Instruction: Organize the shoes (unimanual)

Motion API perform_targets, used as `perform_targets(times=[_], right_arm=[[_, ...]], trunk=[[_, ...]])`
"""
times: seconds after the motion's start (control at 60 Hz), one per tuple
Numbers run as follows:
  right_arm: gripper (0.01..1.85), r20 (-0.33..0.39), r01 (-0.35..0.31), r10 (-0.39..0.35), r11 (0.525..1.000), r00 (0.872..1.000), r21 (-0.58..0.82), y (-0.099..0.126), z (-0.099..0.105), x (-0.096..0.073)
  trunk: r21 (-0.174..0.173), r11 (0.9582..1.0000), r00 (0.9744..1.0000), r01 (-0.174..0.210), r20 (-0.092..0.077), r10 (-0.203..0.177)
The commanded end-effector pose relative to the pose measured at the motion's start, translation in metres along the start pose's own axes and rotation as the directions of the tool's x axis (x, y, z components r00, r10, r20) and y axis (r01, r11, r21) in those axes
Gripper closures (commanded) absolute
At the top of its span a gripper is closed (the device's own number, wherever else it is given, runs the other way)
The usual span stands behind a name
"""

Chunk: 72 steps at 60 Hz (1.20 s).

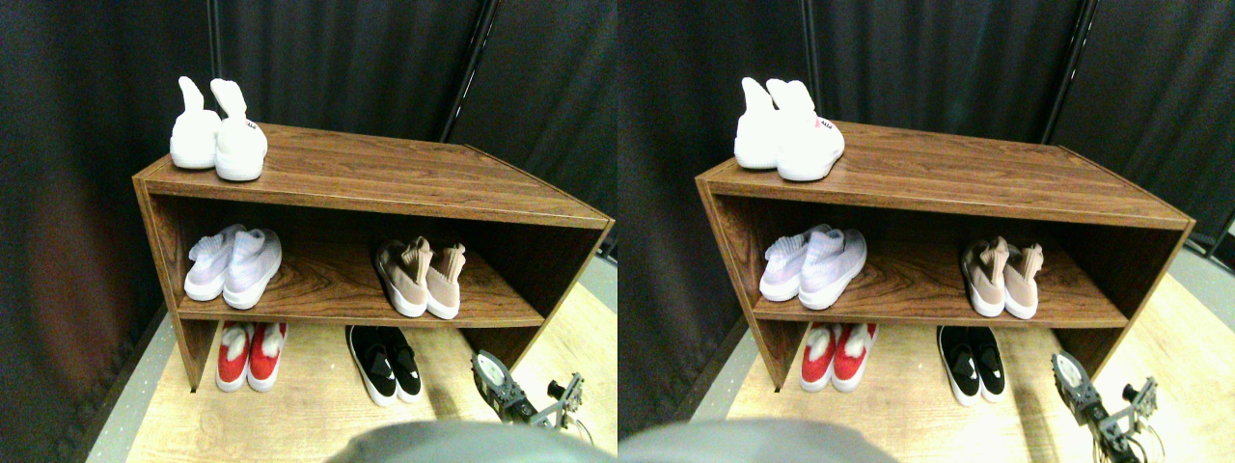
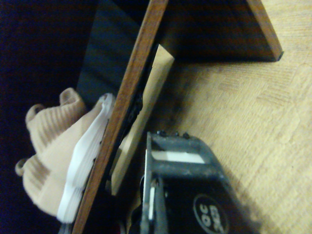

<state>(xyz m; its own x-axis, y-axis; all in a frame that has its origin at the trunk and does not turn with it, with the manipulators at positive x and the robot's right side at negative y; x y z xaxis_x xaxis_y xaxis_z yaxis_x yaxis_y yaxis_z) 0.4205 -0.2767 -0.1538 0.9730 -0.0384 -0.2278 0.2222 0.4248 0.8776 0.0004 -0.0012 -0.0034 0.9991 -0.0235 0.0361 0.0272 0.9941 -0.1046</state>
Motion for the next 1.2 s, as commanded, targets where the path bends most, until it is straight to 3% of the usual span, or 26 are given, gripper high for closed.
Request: perform_targets(times=[0.017,0.167,0.217,0.233,0.317,0.433,0.467,0.5,0.567,0.667,0.833,0.933,1.2], right_arm=[[1.8,0.003,-0.062,0.062,0.998,0.998,0.011,0.017,0.003,-0.013],[1.8,-0.004,-0.154,0.154,0.988,0.988,-0.02,0.029,0.009,-0.035],[1.8,-0.013,-0.185,0.185,0.983,0.983,-0.022,0.032,0.011,-0.041],[1.8,-0.03,-0.218,0.217,0.976,0.976,-0.014,0.037,0.012,-0.047],[1.8,-0.022,-0.248,0.248,0.969,0.969,-0.002,0.044,0.014,-0.056],[1.8,0.008,-0.328,0.328,0.945,0.945,-0.017,0.063,0.017,-0.079],[1.8,0.011,-0.335,0.335,0.942,0.942,-0.024,0.065,0.017,-0.081],[1.8,0.006,-0.371,0.372,0.927,0.928,-0.056,0.071,0.017,-0.086],[1.8,0.025,-0.386,0.39,0.918,0.92,-0.095,0.077,0.016,-0.089],[1.8,0.015,-0.4,0.403,0.912,0.915,-0.091,0.084,0.013,-0.088],[1.8,0.006,-0.411,0.412,0.909,0.911,-0.063,0.091,0.003,-0.085],[1.8,-0.008,-0.395,0.395,0.918,0.919,-0.032,0.093,-0.004,-0.083],[1.8,-0.011,-0.388,0.388,0.921,0.922,-0.021,0.089,-0.008,-0.076]], trunk=[[0.002,1.0,0.9997,0.004,0.024,-0.004],[0.01,0.9999,0.9991,0.013,0.041,-0.014],[0.016,0.9997,0.9984,0.018,0.052,-0.019],[0.019,0.9996,0.9982,0.02,0.056,-0.021],[0.027,0.9992,0.9967,0.029,0.075,-0.031],[0.031,0.9988,0.9947,0.038,0.095,-0.04],[0.033,0.9987,0.9943,0.039,0.098,-0.042],[0.034,0.9986,0.994,0.04,0.101,-0.043],[0.035,0.9985,0.9933,0.042,0.106,-0.045],[0.034,0.9985,0.9928,0.044,0.11,-0.047],[0.032,0.9985,0.9938,0.044,0.101,-0.048],[0.032,0.9985,0.9941,0.045,0.097,-0.048],[0.026,0.9988,0.9959,0.041,0.079,-0.043]])
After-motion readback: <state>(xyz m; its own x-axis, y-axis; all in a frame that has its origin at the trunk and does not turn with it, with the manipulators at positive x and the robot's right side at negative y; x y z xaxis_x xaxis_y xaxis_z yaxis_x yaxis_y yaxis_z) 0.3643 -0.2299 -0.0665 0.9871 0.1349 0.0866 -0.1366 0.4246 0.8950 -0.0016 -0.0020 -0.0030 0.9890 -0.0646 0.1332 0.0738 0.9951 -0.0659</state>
